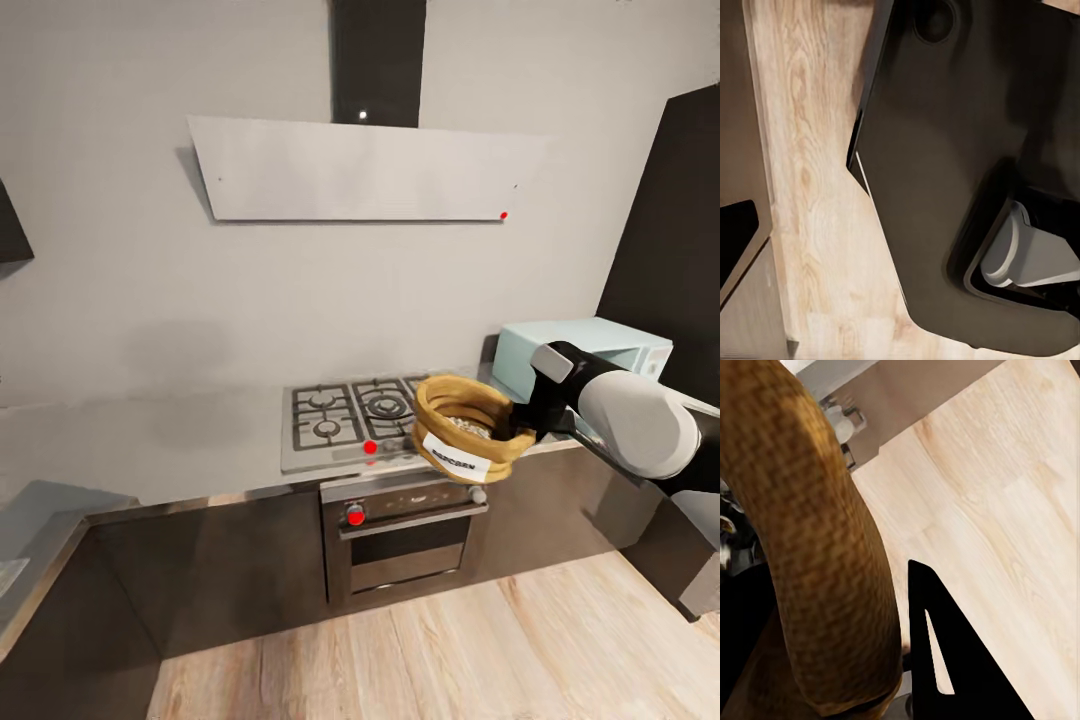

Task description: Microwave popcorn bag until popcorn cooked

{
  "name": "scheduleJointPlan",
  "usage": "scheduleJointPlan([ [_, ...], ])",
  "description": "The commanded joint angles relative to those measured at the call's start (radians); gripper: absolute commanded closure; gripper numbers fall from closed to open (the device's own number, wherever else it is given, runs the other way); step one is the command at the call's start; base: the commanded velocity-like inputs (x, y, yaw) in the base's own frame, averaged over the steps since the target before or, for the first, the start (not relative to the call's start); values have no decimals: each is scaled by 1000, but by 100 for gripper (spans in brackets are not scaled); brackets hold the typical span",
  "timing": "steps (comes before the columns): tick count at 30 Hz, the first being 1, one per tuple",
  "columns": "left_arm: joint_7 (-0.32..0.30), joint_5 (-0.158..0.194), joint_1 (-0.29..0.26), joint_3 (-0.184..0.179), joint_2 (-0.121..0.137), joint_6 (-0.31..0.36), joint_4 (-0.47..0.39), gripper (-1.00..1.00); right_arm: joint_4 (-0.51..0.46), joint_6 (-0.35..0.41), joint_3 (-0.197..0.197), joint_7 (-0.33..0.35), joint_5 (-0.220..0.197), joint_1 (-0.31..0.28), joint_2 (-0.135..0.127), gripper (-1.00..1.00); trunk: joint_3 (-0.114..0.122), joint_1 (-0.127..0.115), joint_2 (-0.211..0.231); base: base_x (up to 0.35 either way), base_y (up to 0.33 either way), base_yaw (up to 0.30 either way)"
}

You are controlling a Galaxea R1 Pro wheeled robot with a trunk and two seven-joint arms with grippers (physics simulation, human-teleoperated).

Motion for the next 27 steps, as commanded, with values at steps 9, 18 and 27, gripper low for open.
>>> scheduleJointPlan([
  [9,0,1,0,3,0,0,-1,-100,2,-2,-2,-10,-10,-2,0,100,-2,0,-2,-313,-21,-7],
  [18,0,1,0,3,0,0,-1,-100,2,-2,-4,-10,-10,-1,0,100,-2,0,-2,-331,-4,-234],
  [27,0,1,0,3,0,-1,-1,-100,2,-3,-7,-10,-10,-1,0,100,-2,0,-2,-277,-193,-273],
])
